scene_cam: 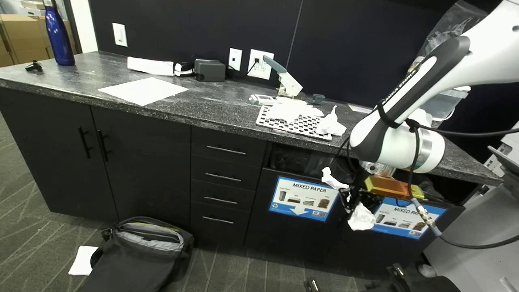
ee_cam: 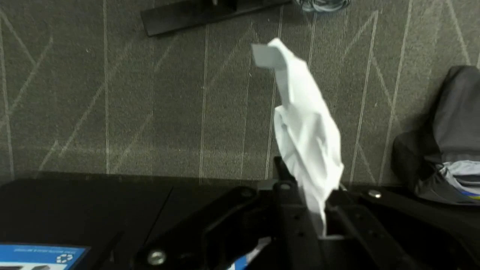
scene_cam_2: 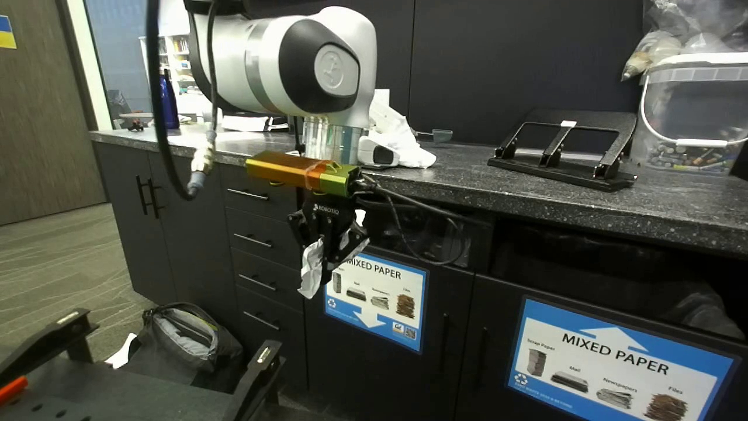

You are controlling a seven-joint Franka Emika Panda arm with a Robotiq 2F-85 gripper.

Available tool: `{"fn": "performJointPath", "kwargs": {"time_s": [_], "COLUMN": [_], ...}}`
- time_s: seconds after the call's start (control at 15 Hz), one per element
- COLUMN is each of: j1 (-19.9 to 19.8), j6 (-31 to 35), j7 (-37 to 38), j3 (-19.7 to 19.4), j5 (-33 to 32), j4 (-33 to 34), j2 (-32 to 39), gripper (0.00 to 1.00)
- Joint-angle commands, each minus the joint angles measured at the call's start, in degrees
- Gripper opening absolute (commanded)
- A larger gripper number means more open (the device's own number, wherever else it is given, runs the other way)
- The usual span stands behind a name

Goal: Put the white pieces of paper in the left bin

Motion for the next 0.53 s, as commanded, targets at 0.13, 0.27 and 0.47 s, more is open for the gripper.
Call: {"fn": "performJointPath", "kwargs": {"time_s": [0.13, 0.27, 0.47], "j1": [1.2, 1.1, -0.4], "j6": [7.6, 8.3, 11.0], "j7": [1.2, 1.5, 1.4], "j3": [1.2, 1.1, 2.2], "j5": [-0.1, -0.3, 0.8], "j4": [7.6, 11.4, 17.5], "j2": [9.6, 12.9, 16.6], "gripper": [0.09, 0.08, 0.08]}}
